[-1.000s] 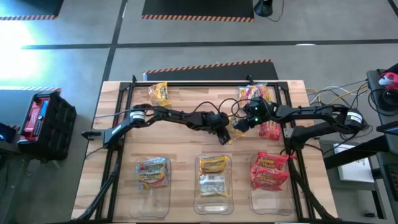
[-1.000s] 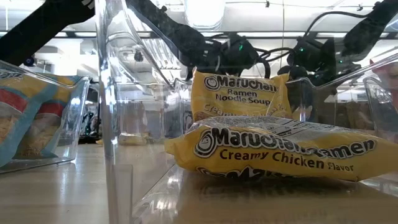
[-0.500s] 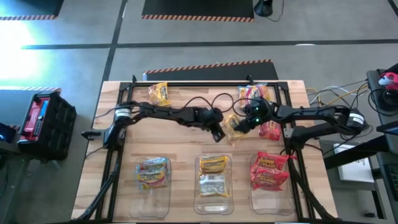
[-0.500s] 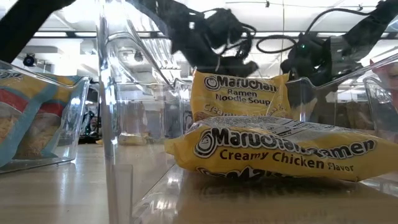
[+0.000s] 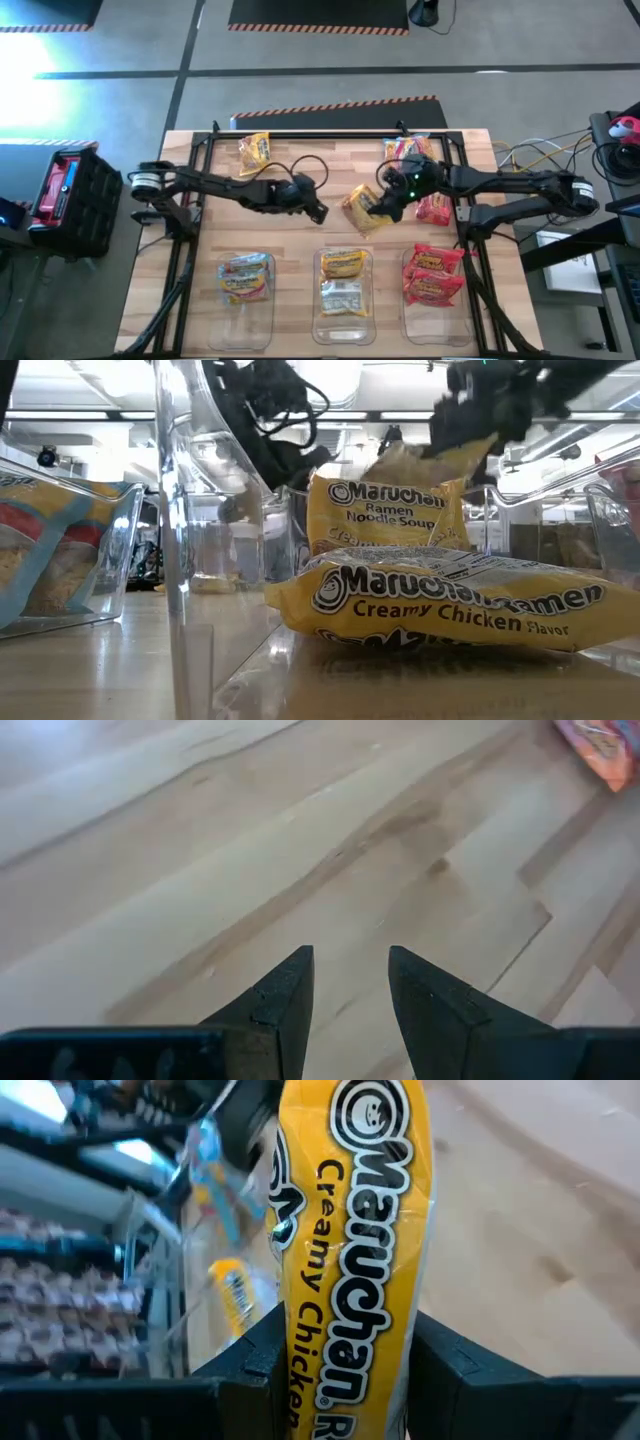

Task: Sort Maruchan noodles
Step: Put the yellow noodle pack into the right transparent bin, then put the yellow noodle pack into the middle transparent bin

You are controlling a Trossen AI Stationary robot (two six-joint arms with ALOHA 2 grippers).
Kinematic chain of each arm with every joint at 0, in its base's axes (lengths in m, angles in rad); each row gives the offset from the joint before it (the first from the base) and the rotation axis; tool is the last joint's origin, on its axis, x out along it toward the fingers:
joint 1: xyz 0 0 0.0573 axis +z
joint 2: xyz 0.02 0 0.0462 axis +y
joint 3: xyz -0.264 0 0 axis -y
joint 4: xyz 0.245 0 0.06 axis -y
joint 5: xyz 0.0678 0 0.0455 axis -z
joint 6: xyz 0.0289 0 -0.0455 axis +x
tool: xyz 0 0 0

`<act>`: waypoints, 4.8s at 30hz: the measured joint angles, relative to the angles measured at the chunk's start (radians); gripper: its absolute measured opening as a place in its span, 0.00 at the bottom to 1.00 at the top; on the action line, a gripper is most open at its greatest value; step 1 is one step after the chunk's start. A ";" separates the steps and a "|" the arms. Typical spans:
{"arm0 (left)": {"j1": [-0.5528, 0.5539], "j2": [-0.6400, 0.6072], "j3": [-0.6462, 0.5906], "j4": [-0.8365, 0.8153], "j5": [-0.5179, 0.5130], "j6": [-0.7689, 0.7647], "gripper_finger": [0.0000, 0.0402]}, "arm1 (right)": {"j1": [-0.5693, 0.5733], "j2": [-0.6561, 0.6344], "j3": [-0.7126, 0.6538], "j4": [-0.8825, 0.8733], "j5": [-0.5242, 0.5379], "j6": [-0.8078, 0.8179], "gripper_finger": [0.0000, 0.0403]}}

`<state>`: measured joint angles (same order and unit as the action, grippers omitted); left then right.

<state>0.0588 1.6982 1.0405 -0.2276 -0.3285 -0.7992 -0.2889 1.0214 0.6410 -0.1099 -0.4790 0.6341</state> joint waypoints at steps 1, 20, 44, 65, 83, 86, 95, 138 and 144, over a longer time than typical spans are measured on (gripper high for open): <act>-0.004 -0.009 -0.011 -0.001 -0.003 -0.018 0.29 | 0.034 0.007 0.029 -0.035 0.022 -0.006 0.30; -0.085 -0.025 -0.029 -0.035 0.062 -0.022 0.29 | 0.529 0.343 0.405 -0.195 0.323 -0.127 0.30; -0.151 -0.059 -0.029 -0.135 0.085 -0.057 0.29 | 0.578 0.659 0.736 -0.620 0.237 -0.385 0.41; -0.064 -0.165 -0.020 -0.288 -0.117 -0.077 0.29 | 0.465 0.545 0.811 -0.721 0.566 -0.560 0.49; 0.461 -0.175 -0.021 -0.500 -0.170 -0.214 0.29 | 0.043 0.550 0.726 -0.374 0.584 -0.558 0.49; 0.519 -0.166 -0.021 -0.497 -0.159 -0.238 0.29 | 0.011 0.550 0.703 -0.349 0.583 -0.540 0.49; 0.575 -0.096 -0.021 -0.479 -0.107 -0.249 0.29 | -0.007 0.550 0.667 -0.298 0.576 -0.680 0.49; 0.611 0.049 -0.016 -0.466 -0.077 -0.310 0.29 | -0.006 0.551 0.602 -0.303 0.524 -0.738 0.49; 0.582 0.054 0.019 -0.471 -0.041 -0.309 0.29 | -0.006 0.551 0.583 -0.303 0.524 -0.738 0.49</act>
<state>0.6404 1.7525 1.0596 -0.6988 -0.3697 -1.1083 -0.2951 1.5723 1.2242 -0.4131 0.0448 -0.1036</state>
